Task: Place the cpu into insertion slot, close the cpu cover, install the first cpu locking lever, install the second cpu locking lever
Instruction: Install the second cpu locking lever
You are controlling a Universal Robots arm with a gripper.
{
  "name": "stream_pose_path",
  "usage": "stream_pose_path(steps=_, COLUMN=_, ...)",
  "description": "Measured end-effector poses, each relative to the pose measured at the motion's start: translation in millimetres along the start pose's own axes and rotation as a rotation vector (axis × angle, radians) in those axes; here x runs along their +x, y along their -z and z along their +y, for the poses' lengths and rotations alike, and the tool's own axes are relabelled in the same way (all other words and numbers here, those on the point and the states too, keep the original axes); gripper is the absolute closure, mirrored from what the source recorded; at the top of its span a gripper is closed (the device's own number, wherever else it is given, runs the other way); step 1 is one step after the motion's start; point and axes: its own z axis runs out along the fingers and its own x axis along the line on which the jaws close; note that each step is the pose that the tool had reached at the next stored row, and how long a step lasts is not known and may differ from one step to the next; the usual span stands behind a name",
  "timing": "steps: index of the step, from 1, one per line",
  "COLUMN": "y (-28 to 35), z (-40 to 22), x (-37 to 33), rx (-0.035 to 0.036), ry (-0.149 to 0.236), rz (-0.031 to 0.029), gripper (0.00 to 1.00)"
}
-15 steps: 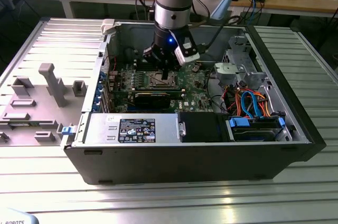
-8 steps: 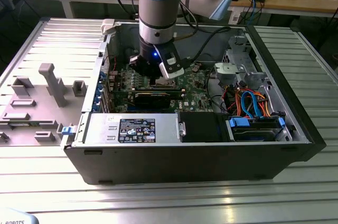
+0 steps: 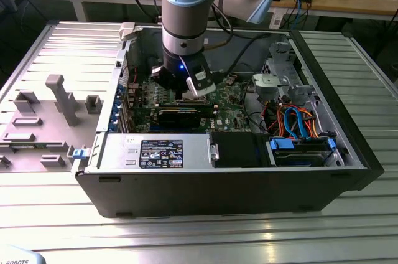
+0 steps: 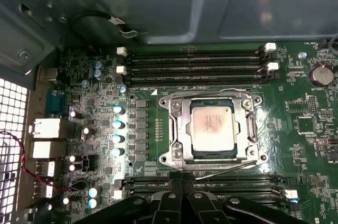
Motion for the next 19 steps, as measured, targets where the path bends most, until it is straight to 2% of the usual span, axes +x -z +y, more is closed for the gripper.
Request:
stream_pose_path(steps=5, y=-3.7, z=-1.6, x=-0.1, rx=-0.0004, ry=0.0, rz=0.0001, gripper=0.89)
stream_pose_path(steps=12, y=-3.6, z=-3.9, x=0.0, rx=-0.0009, ry=0.0, rz=0.0001, gripper=0.89)
stream_pose_path(steps=19, y=-7.4, z=-6.2, x=2.7, rx=-0.0093, ry=0.0, rz=0.0003, gripper=0.89)
